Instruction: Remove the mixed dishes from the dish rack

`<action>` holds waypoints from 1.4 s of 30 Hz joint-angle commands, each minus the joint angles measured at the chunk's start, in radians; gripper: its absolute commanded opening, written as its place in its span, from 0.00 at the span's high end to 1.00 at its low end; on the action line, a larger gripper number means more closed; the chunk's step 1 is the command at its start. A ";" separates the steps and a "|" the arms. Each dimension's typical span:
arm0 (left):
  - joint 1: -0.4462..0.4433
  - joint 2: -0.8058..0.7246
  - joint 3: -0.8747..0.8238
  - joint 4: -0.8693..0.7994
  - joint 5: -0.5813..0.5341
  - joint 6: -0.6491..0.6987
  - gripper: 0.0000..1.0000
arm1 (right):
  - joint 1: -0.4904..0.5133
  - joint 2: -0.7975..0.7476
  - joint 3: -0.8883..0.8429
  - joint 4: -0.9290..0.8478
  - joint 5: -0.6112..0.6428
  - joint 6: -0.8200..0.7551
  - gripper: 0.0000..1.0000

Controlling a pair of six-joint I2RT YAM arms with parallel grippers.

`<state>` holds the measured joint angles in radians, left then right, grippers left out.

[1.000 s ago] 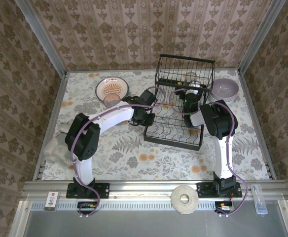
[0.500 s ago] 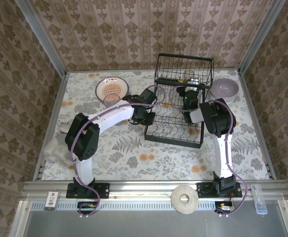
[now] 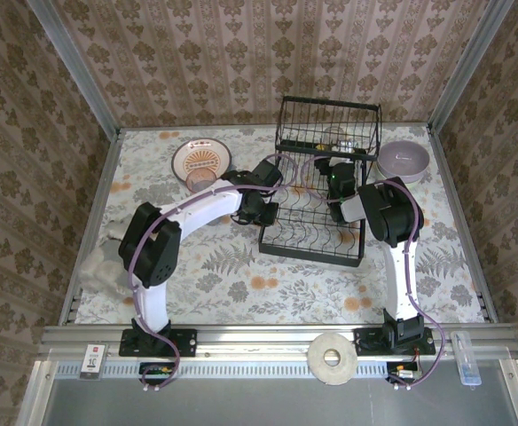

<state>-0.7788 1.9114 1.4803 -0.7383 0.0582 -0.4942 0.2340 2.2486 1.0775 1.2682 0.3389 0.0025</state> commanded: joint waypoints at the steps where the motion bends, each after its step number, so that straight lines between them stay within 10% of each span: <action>1: -0.028 0.010 0.071 0.062 0.139 0.071 1.00 | 0.059 -0.063 -0.033 0.044 -0.123 -0.052 0.83; 16: 0.000 0.105 0.050 0.143 0.131 0.038 1.00 | 0.122 -0.123 -0.132 0.048 -0.290 -0.124 0.87; 42: -0.002 0.121 0.057 0.169 0.134 0.026 1.00 | 0.157 -0.110 -0.131 0.066 -0.373 0.295 0.87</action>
<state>-0.7704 1.9705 1.5089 -0.7864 0.0586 -0.5064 0.2546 2.1494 0.9276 1.2594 0.2325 0.0956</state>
